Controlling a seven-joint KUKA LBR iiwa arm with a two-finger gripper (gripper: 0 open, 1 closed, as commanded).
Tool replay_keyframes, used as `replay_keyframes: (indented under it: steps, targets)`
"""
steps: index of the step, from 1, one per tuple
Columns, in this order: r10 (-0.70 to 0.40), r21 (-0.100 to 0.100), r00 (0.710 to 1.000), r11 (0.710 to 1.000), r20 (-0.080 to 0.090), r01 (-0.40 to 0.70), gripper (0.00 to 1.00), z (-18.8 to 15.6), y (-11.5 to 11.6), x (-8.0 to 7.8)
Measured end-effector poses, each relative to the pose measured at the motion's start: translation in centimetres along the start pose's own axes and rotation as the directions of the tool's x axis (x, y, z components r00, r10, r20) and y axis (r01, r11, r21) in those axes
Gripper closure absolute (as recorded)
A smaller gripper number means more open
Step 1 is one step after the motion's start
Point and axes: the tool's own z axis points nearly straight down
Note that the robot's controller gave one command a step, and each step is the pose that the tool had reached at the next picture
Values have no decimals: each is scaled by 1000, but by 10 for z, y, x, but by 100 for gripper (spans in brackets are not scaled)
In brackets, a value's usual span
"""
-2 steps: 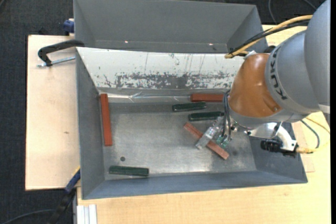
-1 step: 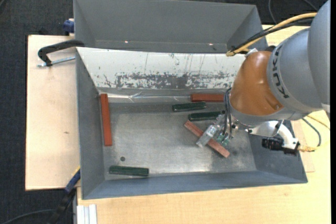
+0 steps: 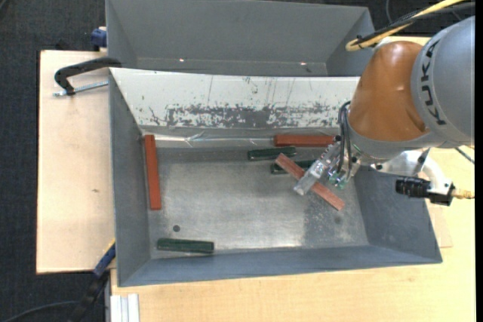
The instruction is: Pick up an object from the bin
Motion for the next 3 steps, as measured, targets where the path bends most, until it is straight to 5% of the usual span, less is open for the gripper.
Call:
replay_keyframes:
  steps: [3]
  targets:
    - [-6,4,1000,1000,-5,6,100,-24,4,-2]
